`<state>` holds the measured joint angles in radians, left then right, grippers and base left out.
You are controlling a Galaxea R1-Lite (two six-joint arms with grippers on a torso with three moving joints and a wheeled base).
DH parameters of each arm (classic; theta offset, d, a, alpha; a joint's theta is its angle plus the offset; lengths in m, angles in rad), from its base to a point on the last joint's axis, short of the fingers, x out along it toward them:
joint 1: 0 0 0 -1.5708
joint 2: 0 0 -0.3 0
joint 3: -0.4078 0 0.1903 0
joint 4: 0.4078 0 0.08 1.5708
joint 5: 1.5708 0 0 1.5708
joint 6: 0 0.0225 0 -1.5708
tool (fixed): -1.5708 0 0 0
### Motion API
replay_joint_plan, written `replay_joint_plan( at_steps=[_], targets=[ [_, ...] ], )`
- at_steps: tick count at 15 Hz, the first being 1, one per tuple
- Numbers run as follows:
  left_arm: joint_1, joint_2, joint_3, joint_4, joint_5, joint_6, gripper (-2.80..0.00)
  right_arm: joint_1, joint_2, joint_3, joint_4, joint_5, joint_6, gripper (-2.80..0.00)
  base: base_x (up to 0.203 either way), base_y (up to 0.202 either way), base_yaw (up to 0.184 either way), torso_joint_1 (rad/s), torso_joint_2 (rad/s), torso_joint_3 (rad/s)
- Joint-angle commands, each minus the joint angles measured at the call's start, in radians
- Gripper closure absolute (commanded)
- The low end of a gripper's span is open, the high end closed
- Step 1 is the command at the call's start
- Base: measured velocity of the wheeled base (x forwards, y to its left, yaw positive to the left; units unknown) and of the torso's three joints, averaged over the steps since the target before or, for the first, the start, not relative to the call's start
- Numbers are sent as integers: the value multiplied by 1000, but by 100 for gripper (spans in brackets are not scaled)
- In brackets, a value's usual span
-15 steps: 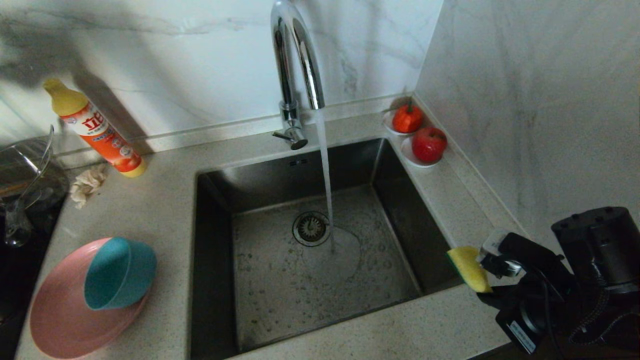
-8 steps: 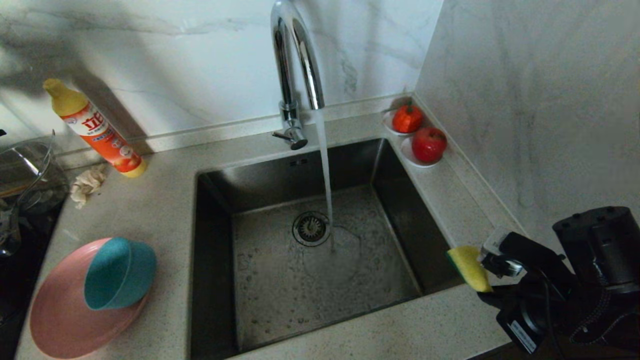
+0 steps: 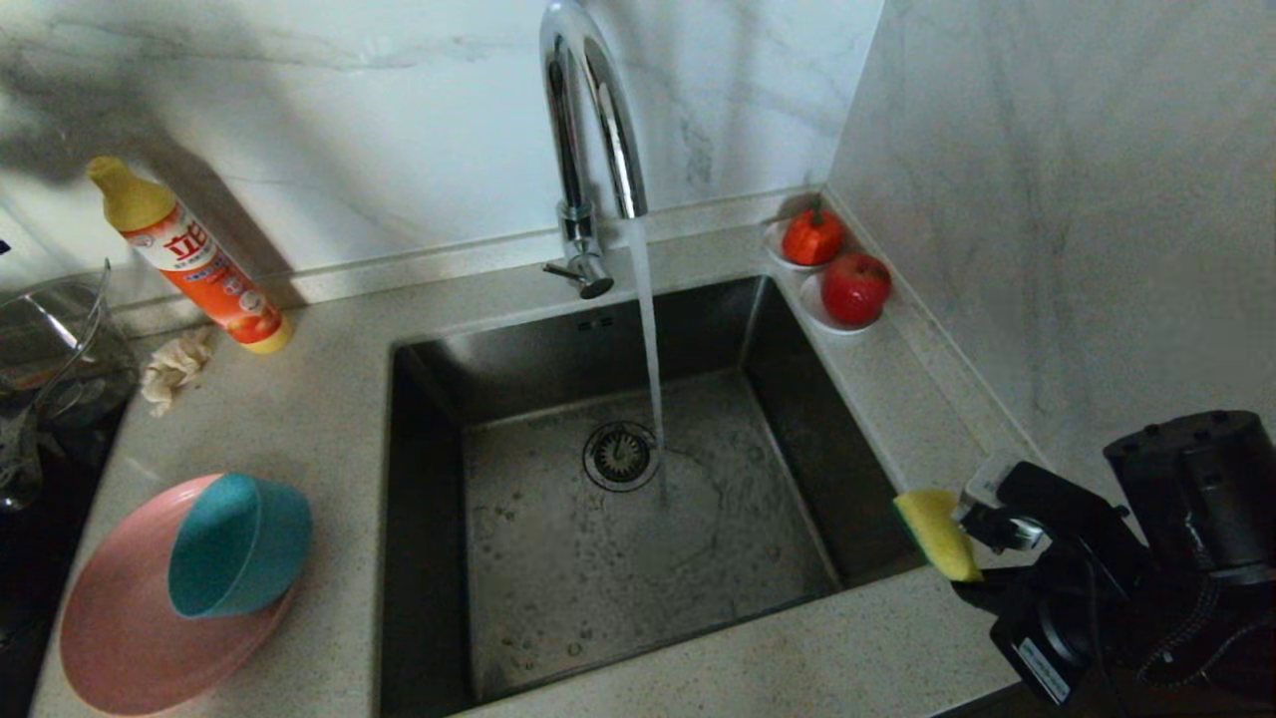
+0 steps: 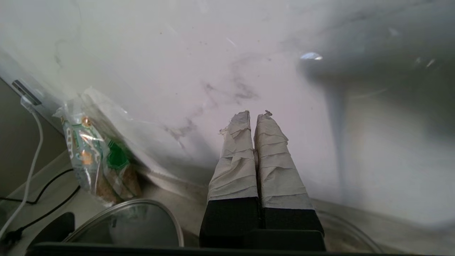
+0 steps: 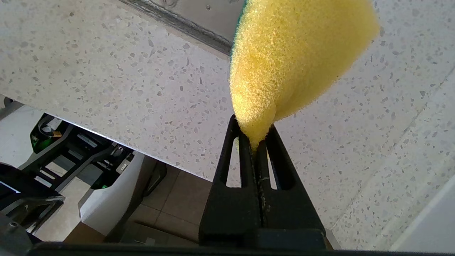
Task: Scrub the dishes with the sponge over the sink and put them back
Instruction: Place the spoon in the glass basin
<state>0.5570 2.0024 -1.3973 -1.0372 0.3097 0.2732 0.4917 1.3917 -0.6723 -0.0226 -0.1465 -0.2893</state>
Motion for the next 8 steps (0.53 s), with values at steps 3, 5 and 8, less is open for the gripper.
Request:
replay_joint_plan(
  at_steps=[3, 5, 8],
  targets=[
    [-10, 58, -27, -42, 2, 4, 0, 1, 3, 0, 0, -1, -4, 0, 0, 0, 0, 0, 0, 0],
    [-22, 65, -38, -66, 5, 4, 0, 1, 3, 0, 0, 1, -4, 0, 0, 0, 0, 0, 0, 0],
    [-29, 84, -51, -65, 7, 8, 0, 0, -1, 0, 0, 0, -4, 0, 0, 0, 0, 0, 0, 0]
  ],
)
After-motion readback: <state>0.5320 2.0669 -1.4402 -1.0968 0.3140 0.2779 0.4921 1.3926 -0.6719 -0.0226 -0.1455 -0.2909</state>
